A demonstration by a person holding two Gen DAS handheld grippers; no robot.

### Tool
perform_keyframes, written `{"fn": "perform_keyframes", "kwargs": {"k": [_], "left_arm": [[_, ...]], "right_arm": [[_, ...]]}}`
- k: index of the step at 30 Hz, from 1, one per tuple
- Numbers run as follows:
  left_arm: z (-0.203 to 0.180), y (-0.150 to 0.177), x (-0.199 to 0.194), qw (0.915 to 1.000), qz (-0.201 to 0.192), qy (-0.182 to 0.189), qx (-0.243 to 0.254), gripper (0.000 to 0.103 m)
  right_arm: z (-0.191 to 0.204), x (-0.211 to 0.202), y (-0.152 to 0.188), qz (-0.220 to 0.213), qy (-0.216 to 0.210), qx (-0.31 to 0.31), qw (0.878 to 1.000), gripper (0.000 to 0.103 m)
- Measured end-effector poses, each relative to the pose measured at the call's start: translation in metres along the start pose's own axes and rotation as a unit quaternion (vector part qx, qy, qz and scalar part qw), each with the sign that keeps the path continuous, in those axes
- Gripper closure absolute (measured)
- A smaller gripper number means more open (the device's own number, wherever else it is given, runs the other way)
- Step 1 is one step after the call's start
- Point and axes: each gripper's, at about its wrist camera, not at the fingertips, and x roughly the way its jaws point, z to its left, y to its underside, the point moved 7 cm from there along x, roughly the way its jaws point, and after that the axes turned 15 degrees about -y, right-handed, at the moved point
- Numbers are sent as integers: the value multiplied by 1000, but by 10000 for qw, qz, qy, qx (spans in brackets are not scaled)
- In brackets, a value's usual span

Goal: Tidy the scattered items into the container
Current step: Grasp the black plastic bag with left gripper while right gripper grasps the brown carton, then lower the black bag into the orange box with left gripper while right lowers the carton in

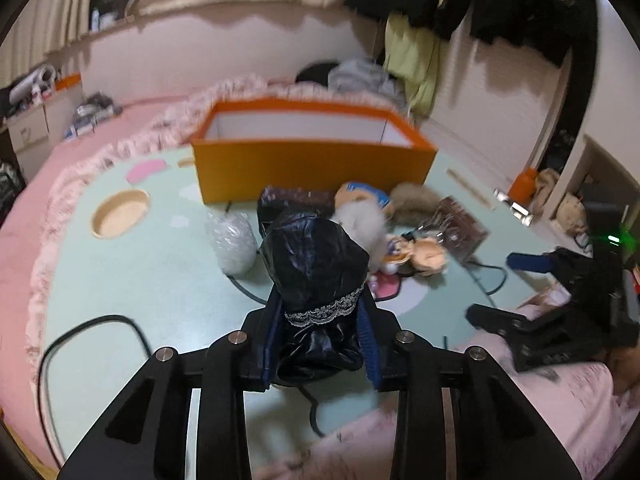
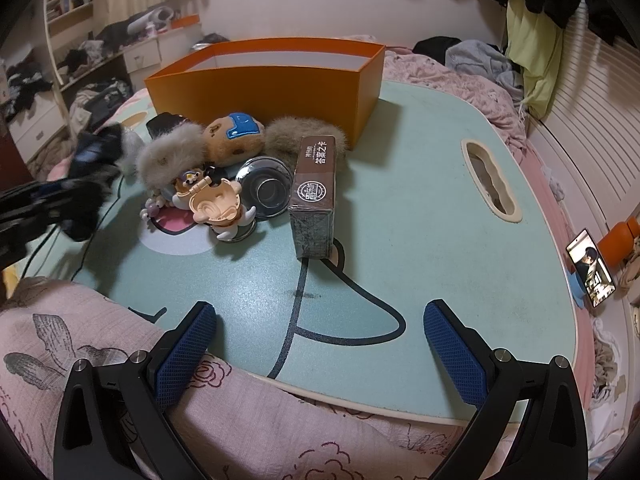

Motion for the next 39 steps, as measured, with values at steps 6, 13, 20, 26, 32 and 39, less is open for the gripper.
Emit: {"fn": "perform_keyframes", "kwargs": {"k": [6, 13, 20, 26, 32, 39], "left_arm": [[14, -5, -27, 9986, -470, 24, -229, 68], [15, -6, -33, 9978, -576, 54, -325, 68], [13, -3, -32, 9980, -572, -3, -267, 68], [11, -25, -38, 9968, -719, 148, -319, 68], [6, -108, -21, 9956, -894, 200, -207, 68], [13, -159, 57, 9986, -327, 72, -408, 68]], "right_arm": [[-9, -21, -15, -532, -377, 275, 9975, 19], [-4, -18, -49, -719, -304, 86, 9969, 42], [-11, 1, -39, -567, -528, 360, 9963, 85], [-15, -40, -66, -1243, -692, 397, 9890, 85], [-4, -51, -134, -1569, -769, 81, 9846, 85], [-7, -5, -182, -1268, -807, 68, 9886, 84]]}}
